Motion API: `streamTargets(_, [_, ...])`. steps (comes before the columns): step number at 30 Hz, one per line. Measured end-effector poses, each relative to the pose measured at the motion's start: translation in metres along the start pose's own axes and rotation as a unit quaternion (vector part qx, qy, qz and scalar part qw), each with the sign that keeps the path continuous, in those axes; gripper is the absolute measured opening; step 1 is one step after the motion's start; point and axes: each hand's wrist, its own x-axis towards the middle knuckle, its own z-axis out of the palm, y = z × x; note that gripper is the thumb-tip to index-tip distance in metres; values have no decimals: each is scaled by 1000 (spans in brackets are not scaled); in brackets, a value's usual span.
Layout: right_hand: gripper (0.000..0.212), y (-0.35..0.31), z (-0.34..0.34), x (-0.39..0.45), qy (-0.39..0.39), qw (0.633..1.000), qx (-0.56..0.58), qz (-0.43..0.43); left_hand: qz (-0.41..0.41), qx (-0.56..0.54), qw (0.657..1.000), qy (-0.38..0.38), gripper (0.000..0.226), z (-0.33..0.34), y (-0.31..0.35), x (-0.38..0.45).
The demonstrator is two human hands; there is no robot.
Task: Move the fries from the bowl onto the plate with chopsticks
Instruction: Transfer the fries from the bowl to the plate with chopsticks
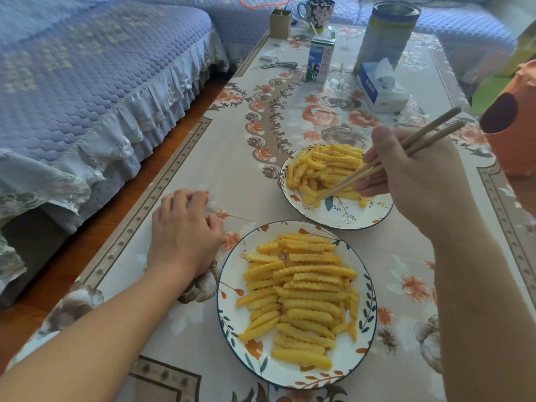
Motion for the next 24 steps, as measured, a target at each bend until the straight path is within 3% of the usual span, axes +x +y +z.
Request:
streamTargets(5, [43, -20, -4, -10, -78, 990, 120, 3, 0, 1, 1000, 3, 33, 0, -1, 0])
streamTargets(9, [44, -25, 8, -20, -165, 982, 93, 11, 1, 0, 1000, 4, 33, 0, 0, 0])
streamTargets(13, [48, -27, 8, -22, -188, 980, 61, 7, 1, 2, 1000, 1, 33, 0, 0, 0])
streamTargets(16, [44, -25, 2, -17, -153, 985, 82, 3, 1, 5, 1000, -1, 33, 0, 0, 1])
streamTargets(21, [37, -7, -5, -3, 8, 999, 39, -20, -4, 1, 1000, -1, 33, 1, -1, 1])
streamTargets(24, [37, -1, -1, 0, 25, 1000, 14, -12, -2, 5, 1000, 0, 34, 2, -1, 1])
